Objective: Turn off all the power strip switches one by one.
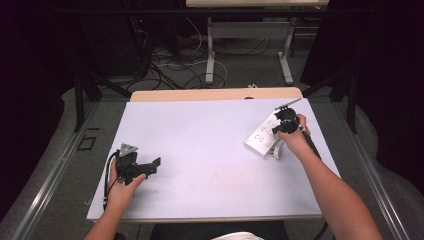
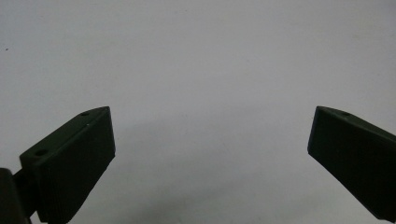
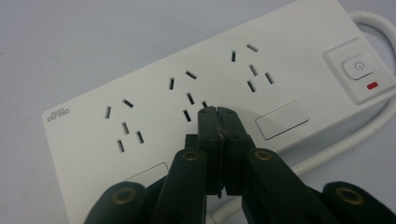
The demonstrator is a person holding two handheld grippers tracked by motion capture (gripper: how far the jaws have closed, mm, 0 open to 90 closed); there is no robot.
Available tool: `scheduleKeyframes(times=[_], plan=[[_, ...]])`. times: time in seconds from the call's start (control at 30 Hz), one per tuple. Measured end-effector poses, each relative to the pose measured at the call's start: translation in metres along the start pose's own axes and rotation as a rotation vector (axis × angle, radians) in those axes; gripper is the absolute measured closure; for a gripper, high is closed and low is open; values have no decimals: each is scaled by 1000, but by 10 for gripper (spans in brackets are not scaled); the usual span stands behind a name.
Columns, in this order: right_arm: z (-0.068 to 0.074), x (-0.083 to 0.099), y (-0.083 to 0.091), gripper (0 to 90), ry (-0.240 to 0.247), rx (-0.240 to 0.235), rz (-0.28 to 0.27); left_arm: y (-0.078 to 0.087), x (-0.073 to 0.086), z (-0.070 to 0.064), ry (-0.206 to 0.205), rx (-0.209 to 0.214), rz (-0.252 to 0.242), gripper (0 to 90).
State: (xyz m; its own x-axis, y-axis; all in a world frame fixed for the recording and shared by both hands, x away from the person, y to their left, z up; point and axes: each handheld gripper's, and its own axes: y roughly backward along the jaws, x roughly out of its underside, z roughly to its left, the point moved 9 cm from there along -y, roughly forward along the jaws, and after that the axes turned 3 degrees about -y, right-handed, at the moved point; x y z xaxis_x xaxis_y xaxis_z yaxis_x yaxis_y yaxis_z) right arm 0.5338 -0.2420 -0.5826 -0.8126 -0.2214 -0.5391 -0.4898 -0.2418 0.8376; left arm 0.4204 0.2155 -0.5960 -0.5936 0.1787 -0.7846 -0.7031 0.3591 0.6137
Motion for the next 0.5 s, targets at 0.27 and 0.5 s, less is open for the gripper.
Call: scheduleKeyframes(times=[0.27, 0.5], plan=[[5, 5, 0, 894, 29, 2, 25, 0, 0, 0, 5, -3, -2, 7], [7, 7, -3, 895, 26, -13, 13, 0, 0, 0, 6, -3, -2, 7]])
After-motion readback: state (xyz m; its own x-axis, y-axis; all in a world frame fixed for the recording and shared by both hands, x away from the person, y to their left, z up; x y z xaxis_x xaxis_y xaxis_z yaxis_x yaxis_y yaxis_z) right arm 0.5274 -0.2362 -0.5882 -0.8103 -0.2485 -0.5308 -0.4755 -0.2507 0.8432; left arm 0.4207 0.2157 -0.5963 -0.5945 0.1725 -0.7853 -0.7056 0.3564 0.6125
